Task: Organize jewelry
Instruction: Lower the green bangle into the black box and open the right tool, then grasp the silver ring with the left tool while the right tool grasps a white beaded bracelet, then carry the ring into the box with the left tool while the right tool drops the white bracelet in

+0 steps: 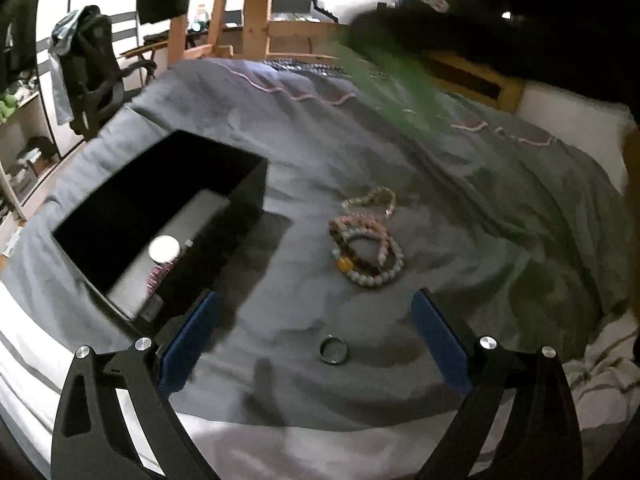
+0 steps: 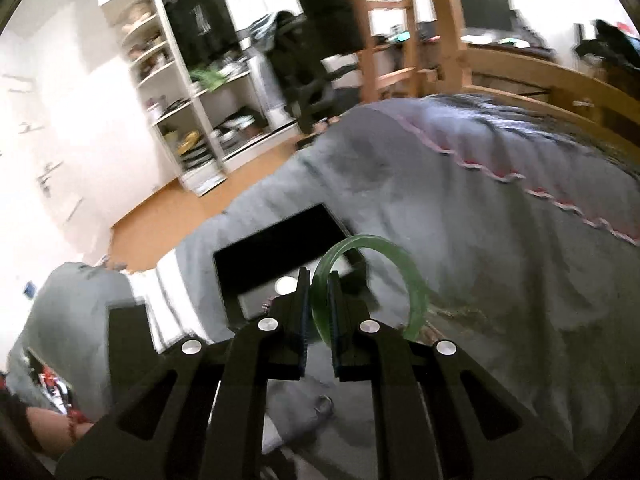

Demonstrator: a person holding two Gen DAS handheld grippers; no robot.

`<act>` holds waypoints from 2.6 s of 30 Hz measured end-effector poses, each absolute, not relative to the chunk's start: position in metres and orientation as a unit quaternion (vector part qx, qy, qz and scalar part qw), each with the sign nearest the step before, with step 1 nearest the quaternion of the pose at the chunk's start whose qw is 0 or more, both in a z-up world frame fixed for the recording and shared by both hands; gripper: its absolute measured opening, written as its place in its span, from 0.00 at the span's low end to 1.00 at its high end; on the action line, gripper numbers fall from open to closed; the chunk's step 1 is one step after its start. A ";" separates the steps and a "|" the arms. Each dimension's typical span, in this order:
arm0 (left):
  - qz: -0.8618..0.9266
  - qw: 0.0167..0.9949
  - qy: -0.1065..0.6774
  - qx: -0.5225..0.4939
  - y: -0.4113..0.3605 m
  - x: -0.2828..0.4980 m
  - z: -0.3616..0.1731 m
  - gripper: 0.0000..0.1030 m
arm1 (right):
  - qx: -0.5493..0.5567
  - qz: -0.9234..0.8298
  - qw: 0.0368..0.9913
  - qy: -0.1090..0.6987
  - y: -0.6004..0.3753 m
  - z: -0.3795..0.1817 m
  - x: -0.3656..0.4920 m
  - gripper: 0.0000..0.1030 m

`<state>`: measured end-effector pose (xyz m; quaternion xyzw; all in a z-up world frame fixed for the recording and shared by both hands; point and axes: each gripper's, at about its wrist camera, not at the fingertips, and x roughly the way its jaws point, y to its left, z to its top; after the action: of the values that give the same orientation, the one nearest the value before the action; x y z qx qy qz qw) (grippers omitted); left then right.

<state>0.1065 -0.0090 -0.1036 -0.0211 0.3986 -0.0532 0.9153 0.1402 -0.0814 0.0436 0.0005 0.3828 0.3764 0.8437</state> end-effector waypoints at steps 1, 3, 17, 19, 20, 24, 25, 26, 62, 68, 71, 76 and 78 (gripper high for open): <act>-0.057 0.913 0.403 -0.023 -0.011 0.107 -0.106 0.92 | 0.002 0.396 0.830 0.394 -0.070 0.043 0.149 0.09; -0.062 0.910 0.409 -0.022 -0.015 0.107 -0.111 0.92 | 0.003 0.428 0.806 0.408 -0.051 0.042 0.160 0.10; -0.082 0.885 0.456 -0.030 -0.020 0.120 -0.132 0.67 | 0.007 0.253 0.873 0.418 -0.114 0.008 0.174 0.79; -0.082 0.884 0.459 -0.025 -0.023 0.121 -0.133 0.67 | 0.002 0.230 0.871 0.434 -0.127 -0.010 0.170 0.79; -0.082 0.885 0.458 -0.024 -0.023 0.121 -0.133 0.67 | -0.001 0.224 0.867 0.444 -0.131 -0.019 0.168 0.79; -0.082 0.882 0.463 -0.026 -0.021 0.122 -0.135 0.58 | -0.010 0.215 0.864 0.455 -0.135 -0.040 0.157 0.78; -0.083 0.880 0.466 -0.029 -0.020 0.123 -0.136 0.55 | -0.015 0.213 0.865 0.455 -0.135 -0.043 0.154 0.77; -0.082 0.879 0.469 -0.031 -0.019 0.124 -0.137 0.55 | -0.017 0.211 0.865 0.455 -0.136 -0.047 0.151 0.73; -0.105 0.874 0.471 -0.059 -0.014 0.118 -0.140 0.18 | 0.089 0.225 0.888 0.391 -0.170 -0.037 0.122 0.09; -0.103 0.879 0.461 -0.067 -0.011 0.119 -0.130 0.18 | 0.105 0.218 0.897 0.369 -0.188 -0.012 0.109 0.09; -0.100 0.885 0.451 -0.066 -0.010 0.116 -0.119 0.18 | 0.108 0.220 0.901 0.358 -0.193 0.001 0.102 0.09; -0.087 0.890 0.443 -0.071 -0.003 0.115 -0.104 0.18 | 0.110 0.225 0.903 0.348 -0.197 0.016 0.094 0.09; -0.081 0.892 0.438 -0.076 0.003 0.114 -0.096 0.18 | 0.114 0.229 0.903 0.345 -0.197 0.020 0.091 0.09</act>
<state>0.1143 0.0033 -0.0957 -0.0758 0.4381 -0.0806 0.8921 0.0909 -0.1974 0.0199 0.1139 0.3454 0.2293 0.9028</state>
